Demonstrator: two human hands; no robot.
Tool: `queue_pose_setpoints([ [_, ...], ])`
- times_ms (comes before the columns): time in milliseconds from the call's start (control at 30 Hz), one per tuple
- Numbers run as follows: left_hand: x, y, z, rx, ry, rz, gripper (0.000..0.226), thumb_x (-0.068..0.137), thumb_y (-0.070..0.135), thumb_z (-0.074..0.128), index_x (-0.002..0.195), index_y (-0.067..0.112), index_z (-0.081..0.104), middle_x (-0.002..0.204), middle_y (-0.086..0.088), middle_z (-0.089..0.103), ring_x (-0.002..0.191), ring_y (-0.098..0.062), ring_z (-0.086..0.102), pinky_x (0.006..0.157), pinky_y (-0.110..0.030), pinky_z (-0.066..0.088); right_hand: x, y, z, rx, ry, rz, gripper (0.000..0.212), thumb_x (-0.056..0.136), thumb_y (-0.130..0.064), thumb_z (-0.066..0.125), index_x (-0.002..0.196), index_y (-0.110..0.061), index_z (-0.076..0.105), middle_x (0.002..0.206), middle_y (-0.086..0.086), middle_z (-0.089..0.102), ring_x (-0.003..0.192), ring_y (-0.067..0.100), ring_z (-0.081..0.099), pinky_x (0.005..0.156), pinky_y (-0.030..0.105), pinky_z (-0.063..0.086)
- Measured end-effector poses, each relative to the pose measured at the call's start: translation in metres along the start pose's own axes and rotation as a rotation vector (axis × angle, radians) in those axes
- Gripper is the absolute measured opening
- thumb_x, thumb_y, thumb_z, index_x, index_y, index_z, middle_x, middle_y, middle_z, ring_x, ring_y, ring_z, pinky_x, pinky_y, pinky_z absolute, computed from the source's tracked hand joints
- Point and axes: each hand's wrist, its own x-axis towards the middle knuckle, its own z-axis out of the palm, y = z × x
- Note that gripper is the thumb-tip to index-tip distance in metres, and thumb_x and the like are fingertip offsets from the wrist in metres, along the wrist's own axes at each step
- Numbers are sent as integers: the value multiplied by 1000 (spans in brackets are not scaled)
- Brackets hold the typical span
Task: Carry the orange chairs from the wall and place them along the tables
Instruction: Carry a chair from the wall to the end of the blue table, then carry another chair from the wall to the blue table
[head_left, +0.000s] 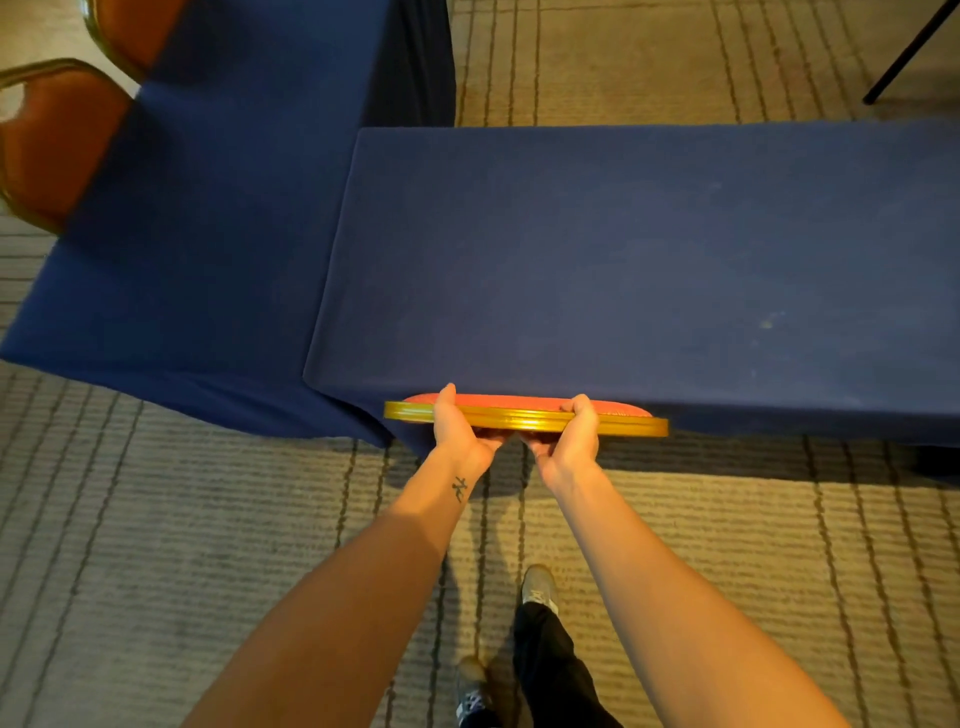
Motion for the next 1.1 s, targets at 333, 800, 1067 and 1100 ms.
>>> queue_pose_setpoints([
  [333, -38, 11, -58, 127, -134, -33, 67, 98, 65, 45, 138, 11, 52, 138, -12, 57, 126, -34, 56, 110, -51, 43, -39, 34, -14, -251, -337, 65, 54, 92, -56, 60, 129, -15, 63, 122, 15, 70, 115, 27, 67, 96, 43, 56],
  [800, -146, 165, -253, 38, -50, 417, 40, 108, 38, 41, 137, 13, 50, 131, -10, 67, 120, -29, 64, 101, -47, 51, -185, 187, 78, -750, -657, 177, 37, 101, -38, 55, 120, -8, 64, 116, 15, 73, 105, 30, 71, 90, 41, 57],
  [1067, -215, 268, -401, -116, 9, 562, 33, 107, 33, 43, 129, 14, 57, 127, -10, 70, 117, -29, 66, 98, -45, 53, -288, 323, 155, -924, -844, 99, 37, 102, -38, 53, 122, -10, 65, 111, 9, 76, 103, 25, 73, 89, 40, 58],
  [1100, -222, 284, -420, -126, 19, 580, 34, 107, 33, 42, 130, 13, 57, 125, -9, 71, 117, -28, 66, 98, -45, 53, -304, 343, 165, -947, -874, 86, 36, 102, -38, 53, 122, -10, 65, 111, 9, 76, 102, 25, 73, 90, 40, 57],
])
